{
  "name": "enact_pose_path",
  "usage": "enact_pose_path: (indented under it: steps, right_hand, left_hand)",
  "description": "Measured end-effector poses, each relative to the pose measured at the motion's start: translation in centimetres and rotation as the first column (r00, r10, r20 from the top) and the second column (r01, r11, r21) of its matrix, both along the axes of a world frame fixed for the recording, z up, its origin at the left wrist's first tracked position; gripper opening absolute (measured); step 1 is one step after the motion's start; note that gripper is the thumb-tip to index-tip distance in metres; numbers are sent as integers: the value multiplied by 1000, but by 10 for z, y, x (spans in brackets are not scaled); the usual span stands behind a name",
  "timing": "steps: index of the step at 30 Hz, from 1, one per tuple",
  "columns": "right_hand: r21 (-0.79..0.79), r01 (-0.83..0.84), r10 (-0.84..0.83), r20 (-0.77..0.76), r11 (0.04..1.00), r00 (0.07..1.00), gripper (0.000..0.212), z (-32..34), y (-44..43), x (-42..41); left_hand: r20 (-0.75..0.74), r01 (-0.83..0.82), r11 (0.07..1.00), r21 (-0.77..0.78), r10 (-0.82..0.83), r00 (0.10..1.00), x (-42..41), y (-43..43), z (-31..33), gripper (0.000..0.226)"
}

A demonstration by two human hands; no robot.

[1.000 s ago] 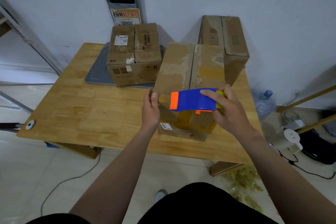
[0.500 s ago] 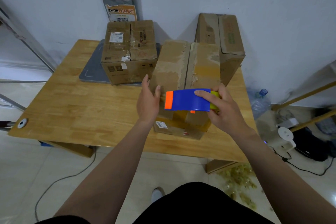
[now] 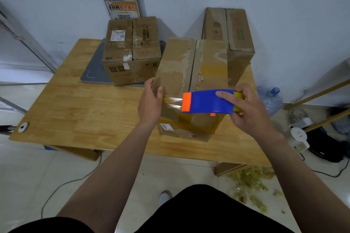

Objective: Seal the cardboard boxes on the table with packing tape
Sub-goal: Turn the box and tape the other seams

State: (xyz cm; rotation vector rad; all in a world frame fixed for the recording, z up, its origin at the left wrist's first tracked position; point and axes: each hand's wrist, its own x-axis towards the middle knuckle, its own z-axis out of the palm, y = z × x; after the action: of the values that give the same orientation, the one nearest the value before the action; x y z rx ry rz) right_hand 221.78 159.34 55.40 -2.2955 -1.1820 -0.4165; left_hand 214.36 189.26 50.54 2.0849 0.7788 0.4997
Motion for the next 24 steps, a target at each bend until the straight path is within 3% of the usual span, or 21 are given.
enact_pose_path:
  steps: [6, 11, 16, 20, 24]
  right_hand:
    - [33, 40, -40, 8, 999, 999, 71, -8, -20, 4]
    - [30, 37, -37, 0, 999, 999, 70, -6, -13, 2]
    - [6, 52, -52, -4, 999, 999, 73, -3, -13, 2]
    - [0, 44, -44, -4, 999, 999, 70, 0, -14, 2]
    - [-2, 39, -39, -13, 999, 999, 48, 1, -16, -2]
  left_hand:
    - [32, -7, 999, 54, 6, 999, 2, -2, -7, 36]
    - [-7, -71, 918, 389, 80, 997, 8, -6, -8, 32]
    - [21, 28, 817, 576, -49, 999, 20, -28, -2, 43]
    - [45, 116, 779, 617, -182, 982, 37, -51, 7, 34]
    - [53, 144, 832, 536, -204, 978, 38, -53, 2, 26]
